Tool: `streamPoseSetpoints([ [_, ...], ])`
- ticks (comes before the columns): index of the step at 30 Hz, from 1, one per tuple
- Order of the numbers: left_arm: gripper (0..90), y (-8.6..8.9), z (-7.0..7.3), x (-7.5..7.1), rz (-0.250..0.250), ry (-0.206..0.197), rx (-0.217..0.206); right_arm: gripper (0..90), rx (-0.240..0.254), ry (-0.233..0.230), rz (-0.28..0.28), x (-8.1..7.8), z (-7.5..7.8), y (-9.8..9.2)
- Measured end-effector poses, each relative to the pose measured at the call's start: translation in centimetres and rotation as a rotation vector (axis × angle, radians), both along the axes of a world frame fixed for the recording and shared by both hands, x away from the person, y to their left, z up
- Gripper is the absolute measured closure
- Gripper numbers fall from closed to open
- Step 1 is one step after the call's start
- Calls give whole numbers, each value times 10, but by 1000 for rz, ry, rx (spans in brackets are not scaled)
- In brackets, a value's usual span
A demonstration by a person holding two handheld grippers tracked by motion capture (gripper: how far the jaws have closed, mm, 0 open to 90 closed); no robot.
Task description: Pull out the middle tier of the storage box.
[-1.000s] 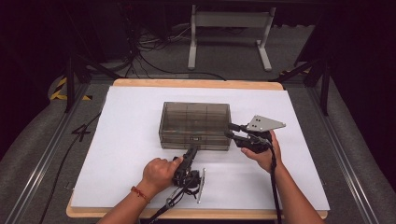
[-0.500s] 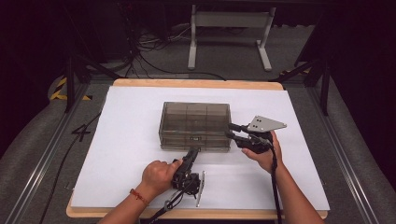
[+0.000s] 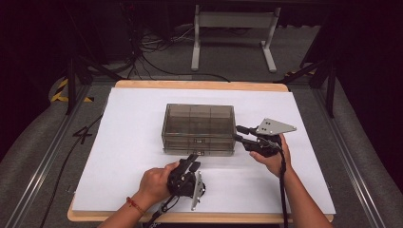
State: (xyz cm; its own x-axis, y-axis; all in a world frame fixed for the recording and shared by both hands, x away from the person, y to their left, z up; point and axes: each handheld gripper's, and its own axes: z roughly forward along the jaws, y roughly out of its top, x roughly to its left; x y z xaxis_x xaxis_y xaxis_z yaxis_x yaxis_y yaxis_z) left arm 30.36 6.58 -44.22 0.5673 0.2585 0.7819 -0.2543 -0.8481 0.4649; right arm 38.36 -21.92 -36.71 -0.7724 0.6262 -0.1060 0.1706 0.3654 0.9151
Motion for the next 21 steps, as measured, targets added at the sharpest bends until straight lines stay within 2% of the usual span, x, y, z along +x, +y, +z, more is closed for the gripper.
streamPoseSetpoints([
  [1, 620, 4, 2, 0, -17, 42, -44, 664, 1, -2, 1, -1, 0, -1],
  [2, 619, 8, 5, 1, -35, 75, -71, 664, 4, -3, 2, -1, 1, -1],
  [3, 615, 14, 8, 2, -62, 126, -139, 663, 1, -5, 2, -2, 1, -2],
  [7, 597, 35, 18, 5, -75, 211, -237, 661, -6, -11, 0, -4, 2, -4],
  [12, 561, 57, 22, 7, -67, 292, -298, 657, -16, -17, -2, -7, 2, -9],
  [15, 506, 72, 24, 9, -39, 331, -317, 654, -9, -17, -9, -10, 2, -14],
  [21, 407, 96, 28, 14, 20, 399, -382, 645, -5, -19, -13, -16, -1, -24],
])
